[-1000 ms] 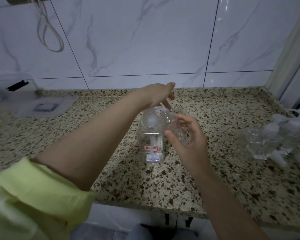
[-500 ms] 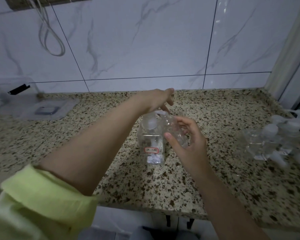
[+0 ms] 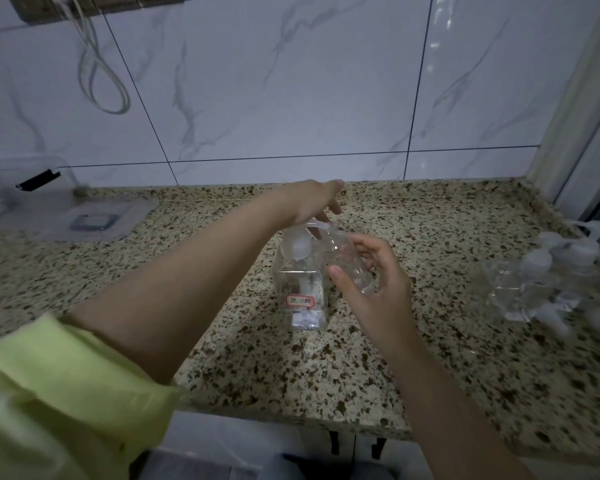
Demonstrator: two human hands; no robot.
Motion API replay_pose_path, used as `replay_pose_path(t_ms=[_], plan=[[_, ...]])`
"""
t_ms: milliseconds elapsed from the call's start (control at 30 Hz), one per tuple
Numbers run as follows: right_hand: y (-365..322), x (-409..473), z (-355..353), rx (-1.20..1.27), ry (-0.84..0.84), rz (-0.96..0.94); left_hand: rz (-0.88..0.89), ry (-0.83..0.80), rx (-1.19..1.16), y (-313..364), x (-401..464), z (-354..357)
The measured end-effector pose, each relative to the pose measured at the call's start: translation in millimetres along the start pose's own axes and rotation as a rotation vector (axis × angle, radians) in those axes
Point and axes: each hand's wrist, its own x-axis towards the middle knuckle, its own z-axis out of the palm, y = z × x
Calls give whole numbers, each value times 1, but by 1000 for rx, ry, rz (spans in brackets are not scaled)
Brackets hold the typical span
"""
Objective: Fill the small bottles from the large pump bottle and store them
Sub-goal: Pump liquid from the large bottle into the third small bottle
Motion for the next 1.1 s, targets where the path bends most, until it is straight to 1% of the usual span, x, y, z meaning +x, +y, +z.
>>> replay_pose_path(t_ms=[133,233,333,433,500,567,667,800,1100], plan=[[-1,1,0,-4,-1,-11,13,20,-52,-1,-1,-2],[0,0,1,-13,-8,1,-4,-14,-13,0,-2,0],[-2,0,0,5,11,15,27,9,-13,3,-4,-2],[-4,0,0,-11,-2,25,7,-5,20,2,-3,-1],[-5,0,0,-13,-3,33,14,19,43,2,-2,-1],[-5,0,1,-18,4,27,26,44,32,1,-2,-1],[-3,0,0,-25,13,20,8,24,29,0,-2,1],[-3,0,1,-6,13,46,46,44,-20,0,-5,-1],[-2,0,2,-24,15,31,41,16,13,0,-6,-1]])
